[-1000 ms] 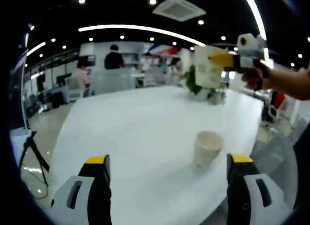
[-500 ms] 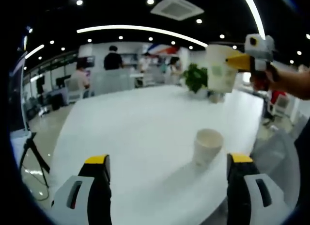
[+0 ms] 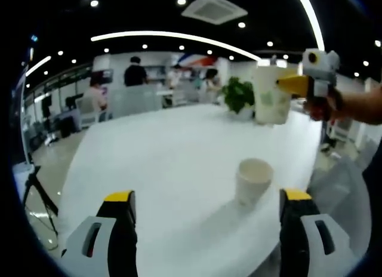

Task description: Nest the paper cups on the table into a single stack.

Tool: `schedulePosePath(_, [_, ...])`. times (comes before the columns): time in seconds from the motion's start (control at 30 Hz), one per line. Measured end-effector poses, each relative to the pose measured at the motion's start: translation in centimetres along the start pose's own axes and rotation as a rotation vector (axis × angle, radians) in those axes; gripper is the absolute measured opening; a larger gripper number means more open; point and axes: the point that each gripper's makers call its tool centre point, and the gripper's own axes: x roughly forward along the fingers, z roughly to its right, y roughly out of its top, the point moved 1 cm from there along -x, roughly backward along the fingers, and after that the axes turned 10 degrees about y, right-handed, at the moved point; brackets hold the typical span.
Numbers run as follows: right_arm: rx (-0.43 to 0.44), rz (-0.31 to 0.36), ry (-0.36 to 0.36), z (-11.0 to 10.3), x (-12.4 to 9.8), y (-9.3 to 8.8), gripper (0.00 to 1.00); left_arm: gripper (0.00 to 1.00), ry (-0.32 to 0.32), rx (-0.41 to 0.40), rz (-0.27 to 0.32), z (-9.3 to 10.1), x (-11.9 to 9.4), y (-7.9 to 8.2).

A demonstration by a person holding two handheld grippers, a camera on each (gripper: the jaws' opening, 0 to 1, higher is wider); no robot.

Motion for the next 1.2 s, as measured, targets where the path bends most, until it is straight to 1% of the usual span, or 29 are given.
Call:
schedulePosePath(0.17, [-0.008,0.028,-0.01,-0.2,0.5,-1.4,0.42,0.98,0.0,-0.002,-0.002,0.0,0.0,-0.2])
schedulePosePath(0.33, [0.018,0.027,-0.013,-0.2,1.1,-2.9,0.41,0.98,0.001,-0.001,-0.008,0.0,-0.1,-0.5])
schedulePosePath(0.53, [0.047,0.043,-0.026,-0.2,1.6,-4.5,0.4,0.98,0.008,-0.008,-0.005,0.0,-0.1,-0.6])
schedulePosePath(0.73, [0.079,0.032,-0.054,-0.1,1.7,-7.1,0.4,0.98,0.013,-0.017,-0.004,0.1,-0.3,-0.8])
schedulePosePath(1.07, [0.127,-0.06,-0.078,-0.3,1.7,-11.6,0.41,0.98,0.01,-0.024,-0.009,0.5,-0.4,-1.1])
schedulePosePath(1.13, [0.125,-0.114,-0.087,-0.4,1.6,-13.0,0.41,0.98,0.011,-0.022,-0.006,0.5,-0.4,-1.0])
schedulePosePath(1.2, [0.11,-0.138,-0.08,-0.7,1.7,-13.6,0.41,0.98,0.01,-0.02,-0.005,0.6,-0.4,-1.0])
